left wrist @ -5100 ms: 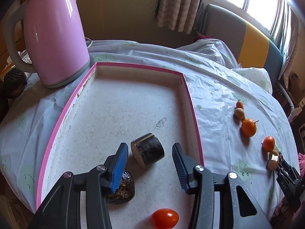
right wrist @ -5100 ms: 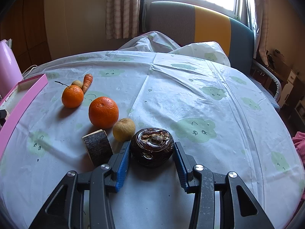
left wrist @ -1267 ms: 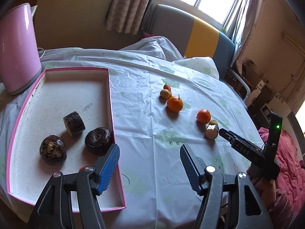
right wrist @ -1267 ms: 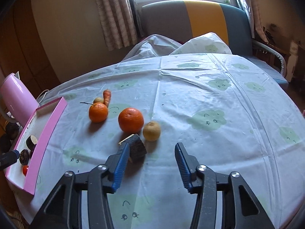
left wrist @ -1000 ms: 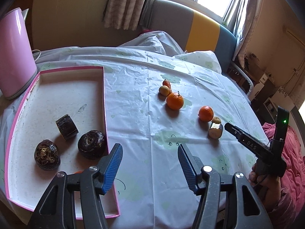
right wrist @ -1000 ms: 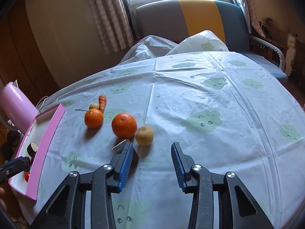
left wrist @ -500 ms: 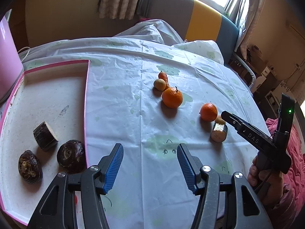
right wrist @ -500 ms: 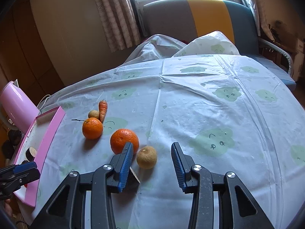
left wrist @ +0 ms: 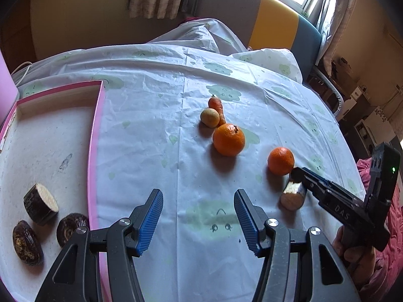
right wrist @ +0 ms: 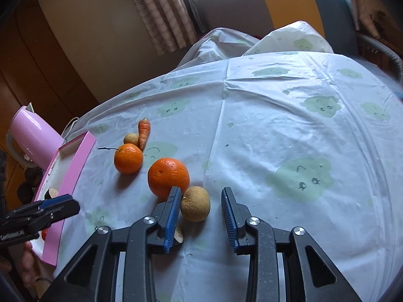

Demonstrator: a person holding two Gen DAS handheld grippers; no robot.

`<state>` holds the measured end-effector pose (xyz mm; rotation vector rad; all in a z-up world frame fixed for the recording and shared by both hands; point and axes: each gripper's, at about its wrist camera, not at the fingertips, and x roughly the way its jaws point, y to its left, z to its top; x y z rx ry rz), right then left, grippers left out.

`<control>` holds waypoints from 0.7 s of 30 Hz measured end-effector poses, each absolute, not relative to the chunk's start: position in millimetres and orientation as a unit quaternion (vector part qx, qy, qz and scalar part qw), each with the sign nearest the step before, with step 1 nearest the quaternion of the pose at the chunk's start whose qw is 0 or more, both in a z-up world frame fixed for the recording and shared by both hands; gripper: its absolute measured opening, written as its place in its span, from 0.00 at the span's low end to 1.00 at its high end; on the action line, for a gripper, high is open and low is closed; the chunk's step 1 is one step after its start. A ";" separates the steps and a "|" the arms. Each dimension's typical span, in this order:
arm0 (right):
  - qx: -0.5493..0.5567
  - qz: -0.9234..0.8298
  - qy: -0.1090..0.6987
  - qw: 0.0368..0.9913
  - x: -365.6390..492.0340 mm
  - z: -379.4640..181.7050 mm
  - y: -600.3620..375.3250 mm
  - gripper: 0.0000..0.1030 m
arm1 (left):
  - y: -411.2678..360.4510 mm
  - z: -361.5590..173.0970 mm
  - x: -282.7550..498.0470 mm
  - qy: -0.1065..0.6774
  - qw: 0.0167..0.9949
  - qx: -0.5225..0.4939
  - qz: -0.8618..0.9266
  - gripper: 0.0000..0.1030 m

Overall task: Organize fruits
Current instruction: 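Grasp the small brown round fruit with the right gripper, then grasp the mandarin with the left gripper while the right holds the brown fruit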

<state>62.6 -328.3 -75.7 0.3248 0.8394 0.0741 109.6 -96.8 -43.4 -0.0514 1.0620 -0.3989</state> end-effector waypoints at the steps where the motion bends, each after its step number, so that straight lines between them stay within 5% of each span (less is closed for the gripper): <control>1: 0.156 0.038 0.405 0.900 62.5 -76.0 -328.0 0.30 | -96.7 -43.6 112.4 0.504 0.843 -0.026 -0.186 0.58; 4: 0.148 0.038 0.405 0.902 61.9 -78.0 -327.6 0.23 | -95.7 -45.6 122.6 0.509 0.841 -0.035 -0.177 0.55; 21: 0.065 -0.007 0.392 0.918 58.0 -73.5 -311.7 0.23 | -138.8 -50.5 147.3 0.509 0.837 -0.010 -0.201 0.48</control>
